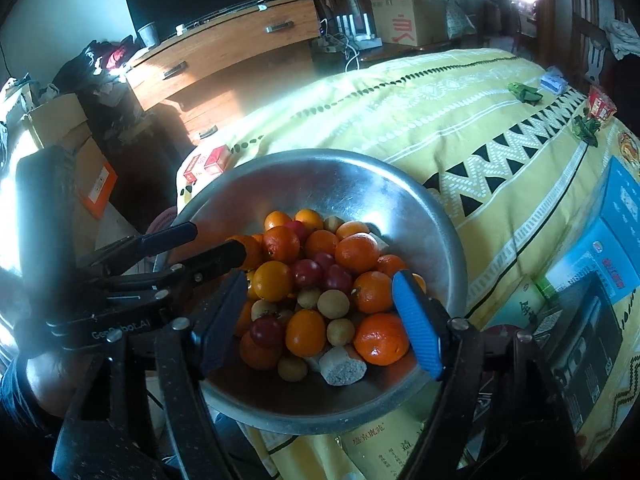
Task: Organize fruits
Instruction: 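Open both tools to drop the fruits into the steel bowl, then move both tools back to the fruit row on the bedspread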
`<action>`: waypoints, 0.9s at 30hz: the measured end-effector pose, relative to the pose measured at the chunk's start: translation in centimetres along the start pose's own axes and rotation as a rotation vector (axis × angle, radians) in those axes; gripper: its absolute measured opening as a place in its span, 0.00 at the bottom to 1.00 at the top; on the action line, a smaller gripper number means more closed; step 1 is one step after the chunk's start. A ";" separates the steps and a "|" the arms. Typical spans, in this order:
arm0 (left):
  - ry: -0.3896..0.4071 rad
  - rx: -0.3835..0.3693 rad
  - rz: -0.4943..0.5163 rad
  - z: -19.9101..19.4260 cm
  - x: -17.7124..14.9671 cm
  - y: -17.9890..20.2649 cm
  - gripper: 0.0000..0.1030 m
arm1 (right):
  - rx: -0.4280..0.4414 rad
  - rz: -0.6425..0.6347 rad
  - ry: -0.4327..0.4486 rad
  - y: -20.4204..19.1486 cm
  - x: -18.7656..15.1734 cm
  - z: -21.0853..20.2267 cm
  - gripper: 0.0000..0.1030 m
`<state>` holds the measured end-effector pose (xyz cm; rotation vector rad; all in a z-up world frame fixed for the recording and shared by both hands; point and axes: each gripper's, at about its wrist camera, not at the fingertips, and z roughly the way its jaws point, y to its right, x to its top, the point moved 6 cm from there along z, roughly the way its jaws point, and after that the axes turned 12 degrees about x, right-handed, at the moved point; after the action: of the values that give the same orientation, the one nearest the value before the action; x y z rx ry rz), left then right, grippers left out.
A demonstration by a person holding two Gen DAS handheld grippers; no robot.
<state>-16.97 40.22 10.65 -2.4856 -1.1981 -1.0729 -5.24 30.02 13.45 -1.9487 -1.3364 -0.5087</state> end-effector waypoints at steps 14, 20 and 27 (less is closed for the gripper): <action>0.236 -0.478 0.430 -15.7 -3.1 23.3 0.81 | -0.521 0.112 0.218 5.2 -20.8 -22.7 1.00; 0.016 -0.676 0.630 -13.3 -12.6 37.5 0.70 | -0.578 0.470 0.242 11.6 -30.6 -28.1 0.97; -0.227 -0.550 0.790 -1.3 -21.7 43.6 0.43 | -0.561 0.592 0.270 14.3 -34.6 -30.4 0.94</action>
<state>5.55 -2.27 3.03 -3.0856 0.1542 -0.9689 -3.42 -17.66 6.16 -2.4735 -0.4201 -0.8660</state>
